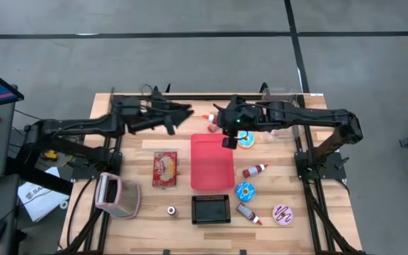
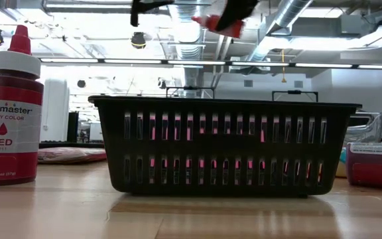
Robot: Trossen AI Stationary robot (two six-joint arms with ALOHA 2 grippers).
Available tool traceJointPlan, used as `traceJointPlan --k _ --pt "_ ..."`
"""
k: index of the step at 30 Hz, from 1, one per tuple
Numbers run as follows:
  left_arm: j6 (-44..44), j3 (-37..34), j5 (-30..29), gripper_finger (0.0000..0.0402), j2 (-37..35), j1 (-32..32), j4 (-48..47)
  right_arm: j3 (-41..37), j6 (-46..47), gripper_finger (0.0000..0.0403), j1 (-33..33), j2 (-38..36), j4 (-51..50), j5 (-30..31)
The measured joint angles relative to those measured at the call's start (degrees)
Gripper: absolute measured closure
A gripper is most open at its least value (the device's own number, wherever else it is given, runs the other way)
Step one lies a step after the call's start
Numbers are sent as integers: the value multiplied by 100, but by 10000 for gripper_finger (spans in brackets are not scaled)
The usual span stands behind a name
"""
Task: Pick & Place Food Item
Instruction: Put the left orange food coloring bottle into the transparent bin
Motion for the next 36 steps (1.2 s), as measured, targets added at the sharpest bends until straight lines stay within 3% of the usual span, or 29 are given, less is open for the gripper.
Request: traceJointPlan --k 8,14,25,36 --pt "144 4 -125 195 -885 399 -1583 -130 1666 279 -1023 -802 -1721 220" --pt "153 -201 -333 202 -996 401 -1797 -1011 2928 279 -2293 -1549 -2253 142" --pt "-184 -764 -375 204 -993 401 -1696 -3332 3387 279 -3875 -2325 -1092 -469" --pt "-210 -881 -382 206 -993 401 -1567 -4153 3373 279 -4560 -1998 -298 -592"
